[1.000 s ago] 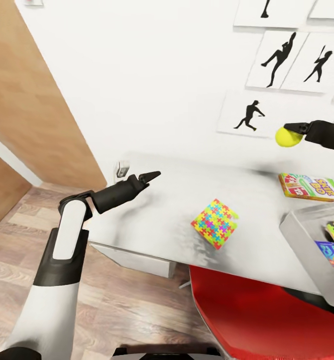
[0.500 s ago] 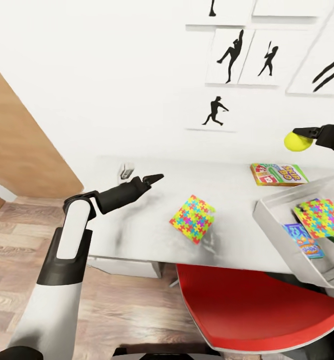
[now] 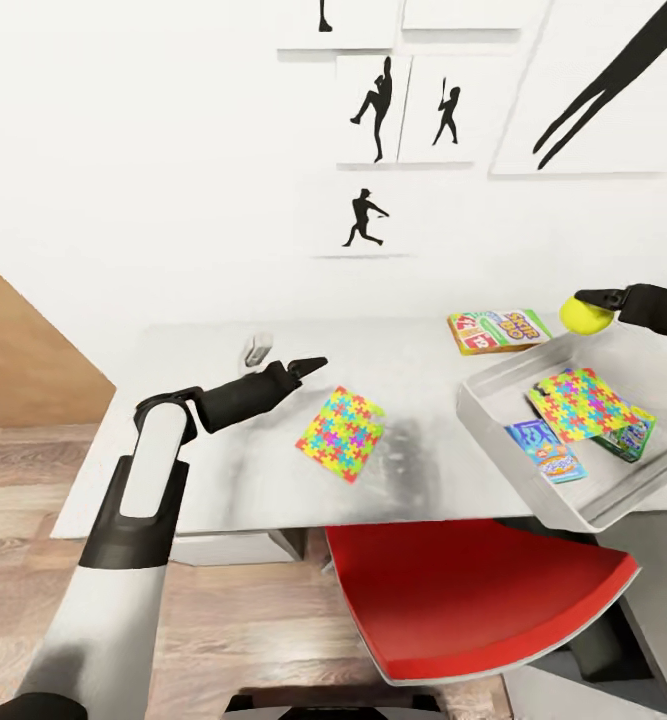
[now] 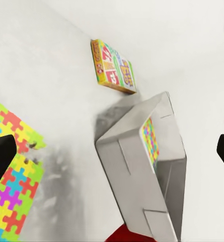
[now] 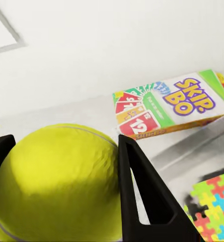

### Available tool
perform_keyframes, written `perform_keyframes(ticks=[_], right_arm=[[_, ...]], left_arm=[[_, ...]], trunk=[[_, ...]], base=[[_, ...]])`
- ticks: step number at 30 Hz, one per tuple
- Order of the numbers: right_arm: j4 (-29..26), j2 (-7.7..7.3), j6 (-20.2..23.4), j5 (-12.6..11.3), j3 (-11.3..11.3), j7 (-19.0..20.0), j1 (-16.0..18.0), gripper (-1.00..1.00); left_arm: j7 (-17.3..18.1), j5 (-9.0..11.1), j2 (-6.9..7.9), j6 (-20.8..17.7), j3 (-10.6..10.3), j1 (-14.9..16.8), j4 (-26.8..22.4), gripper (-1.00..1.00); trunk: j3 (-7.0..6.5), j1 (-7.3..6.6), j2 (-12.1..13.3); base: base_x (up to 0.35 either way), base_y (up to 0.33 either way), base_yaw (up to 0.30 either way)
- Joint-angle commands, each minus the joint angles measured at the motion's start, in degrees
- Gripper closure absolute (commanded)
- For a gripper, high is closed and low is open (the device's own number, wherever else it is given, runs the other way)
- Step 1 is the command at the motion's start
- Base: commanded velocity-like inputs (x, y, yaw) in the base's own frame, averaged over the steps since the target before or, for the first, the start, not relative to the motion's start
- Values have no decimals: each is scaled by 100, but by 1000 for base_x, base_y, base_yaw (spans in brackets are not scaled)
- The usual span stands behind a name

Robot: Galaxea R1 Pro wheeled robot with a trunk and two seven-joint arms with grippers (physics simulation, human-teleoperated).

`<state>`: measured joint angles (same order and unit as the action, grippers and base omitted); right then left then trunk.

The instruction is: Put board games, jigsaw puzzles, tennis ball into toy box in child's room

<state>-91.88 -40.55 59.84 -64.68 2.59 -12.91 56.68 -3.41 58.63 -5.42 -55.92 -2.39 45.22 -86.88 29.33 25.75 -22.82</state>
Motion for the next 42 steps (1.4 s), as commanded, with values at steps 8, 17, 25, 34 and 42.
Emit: perform_keyframes(ticks=[8, 17, 25, 34, 42], right_arm=[[56, 57, 16, -56, -36, -68, -354, 100], [166, 86, 16, -34, -57, -63, -520, 100], [222, 141, 16, -21, -166, -70, -640, 100], [305, 255, 16, 82, -817, -115, -684, 100], [546, 488, 16, 170, -1076, -128, -629, 100]], left_arm=[[-43, 38, 3, -21, 8, -4, 164, -100], [-63, 35, 12, -23, 10, -22, 240, -100], [-164, 36, 32, -24, 16, -29, 268, -100], [-203, 41, 81, -24, 59, -31, 277, -100], [-210, 91, 150, -24, 77, -31, 282, -100]], trunk=[[8, 3, -10], [8, 3, -10], [8, 3, -10], [8, 3, -10], [8, 3, -10]], base=[[0, 0, -281], [0, 0, -281], [0, 0, -196], [0, 0, -49], [0, 0, -11]])
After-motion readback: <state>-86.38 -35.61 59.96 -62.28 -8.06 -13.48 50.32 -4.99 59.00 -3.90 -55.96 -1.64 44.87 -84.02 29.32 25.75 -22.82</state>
